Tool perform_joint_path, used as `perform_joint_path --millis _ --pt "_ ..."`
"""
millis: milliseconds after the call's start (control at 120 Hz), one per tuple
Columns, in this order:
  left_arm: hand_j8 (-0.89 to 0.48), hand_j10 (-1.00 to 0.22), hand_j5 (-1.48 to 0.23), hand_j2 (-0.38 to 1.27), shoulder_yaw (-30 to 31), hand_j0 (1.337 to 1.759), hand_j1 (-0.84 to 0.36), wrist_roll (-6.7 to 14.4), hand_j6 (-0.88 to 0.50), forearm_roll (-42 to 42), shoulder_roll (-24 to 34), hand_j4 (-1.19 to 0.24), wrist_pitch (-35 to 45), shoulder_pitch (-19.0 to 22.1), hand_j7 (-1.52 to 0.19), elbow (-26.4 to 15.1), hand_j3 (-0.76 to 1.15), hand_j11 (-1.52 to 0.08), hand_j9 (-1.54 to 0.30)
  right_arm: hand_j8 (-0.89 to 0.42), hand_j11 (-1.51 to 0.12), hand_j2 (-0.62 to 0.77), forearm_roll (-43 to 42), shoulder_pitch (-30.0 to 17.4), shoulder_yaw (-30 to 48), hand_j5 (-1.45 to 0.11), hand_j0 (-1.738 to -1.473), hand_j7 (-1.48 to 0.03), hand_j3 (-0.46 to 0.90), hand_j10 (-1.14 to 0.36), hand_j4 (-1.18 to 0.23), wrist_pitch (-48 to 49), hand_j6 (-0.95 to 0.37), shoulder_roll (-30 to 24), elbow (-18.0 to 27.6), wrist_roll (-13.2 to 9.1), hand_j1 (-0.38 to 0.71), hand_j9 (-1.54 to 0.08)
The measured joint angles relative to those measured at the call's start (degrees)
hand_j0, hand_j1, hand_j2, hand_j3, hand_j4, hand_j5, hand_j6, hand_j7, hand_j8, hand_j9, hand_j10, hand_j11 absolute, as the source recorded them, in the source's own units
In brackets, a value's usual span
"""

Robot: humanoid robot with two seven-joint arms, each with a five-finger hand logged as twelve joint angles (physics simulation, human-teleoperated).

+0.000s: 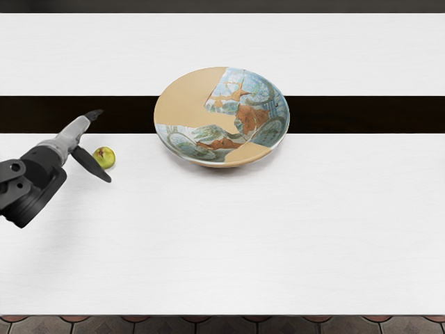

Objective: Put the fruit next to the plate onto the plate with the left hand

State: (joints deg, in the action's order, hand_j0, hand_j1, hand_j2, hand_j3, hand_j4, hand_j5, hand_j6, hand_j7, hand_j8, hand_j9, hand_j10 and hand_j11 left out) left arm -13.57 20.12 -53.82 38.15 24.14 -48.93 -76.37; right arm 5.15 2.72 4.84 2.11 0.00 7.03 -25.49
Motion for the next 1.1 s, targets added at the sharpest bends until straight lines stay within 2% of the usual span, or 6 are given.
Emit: perform_joint_path --millis 225,342,475,575,792,1100 --pt "-0.12 -0.11 -0.15 0.03 1.17 1.658 0.22 0.32 -0.12 0.24 -0.20 -0.11 0.87 -0.06 -0.15 0.04 0.00 -0.15 -0.15 0.00 0.00 0.00 -0.04 0.01 -0.01 0.00 -1.658 0.00 0.00 0.00 0.00 0.00 0.00 0.00 0.00 0.00 -0.35 0.00" --pt "-0.14 -0.14 -0.18 0.03 4.58 1.658 0.18 0.96 -0.14 0.32 -0.76 -0.14 -0.42 -3.50 -0.18 0.07 0.00 -0.18 -0.18 0.00 0.00 0.00 -0.05 0.02 -0.06 0.00 -1.658 0.00 0.00 0.00 0.00 0.00 0.00 0.00 0.00 0.00 -0.35 0.00" --pt "-0.17 -0.17 -0.22 0.04 6.69 1.658 0.15 1.60 -0.17 0.29 0.55 -0.17 -2.77 -3.29 -0.21 0.14 0.01 -0.21 -0.21 0.00 0.00 0.00 -0.05 0.07 -0.08 0.00 -1.658 0.00 0.00 0.00 0.00 0.00 0.00 0.00 0.00 0.00 -0.35 0.00" --pt "-0.21 -0.20 -0.26 -0.06 7.15 1.618 0.10 1.70 -0.21 0.16 0.86 -0.21 -3.14 -3.27 -0.26 0.15 0.32 -0.26 -0.26 0.00 0.00 0.00 -0.05 0.09 -0.11 0.00 -1.658 0.00 0.00 0.00 0.00 0.00 0.00 0.00 0.00 0.00 -0.35 0.00" --pt "-0.25 -0.24 -0.31 0.03 7.32 1.638 0.06 1.90 -0.25 0.11 2.63 -0.25 -3.21 -3.62 -0.31 0.05 0.11 -0.31 -0.31 0.00 0.00 0.00 -0.05 0.10 -0.14 0.00 -1.658 0.00 0.00 0.00 0.00 0.00 0.00 0.00 0.00 0.00 -0.35 0.00" --pt "-0.28 -0.28 -0.36 0.05 6.78 1.654 0.02 2.33 -0.28 0.31 2.01 -0.28 -3.27 -4.76 -0.36 0.00 0.02 -0.36 -0.36 0.00 0.00 0.00 -0.05 0.13 -0.14 0.00 -1.658 0.00 0.00 0.00 0.00 0.00 0.00 0.00 0.00 0.00 -0.35 0.00"
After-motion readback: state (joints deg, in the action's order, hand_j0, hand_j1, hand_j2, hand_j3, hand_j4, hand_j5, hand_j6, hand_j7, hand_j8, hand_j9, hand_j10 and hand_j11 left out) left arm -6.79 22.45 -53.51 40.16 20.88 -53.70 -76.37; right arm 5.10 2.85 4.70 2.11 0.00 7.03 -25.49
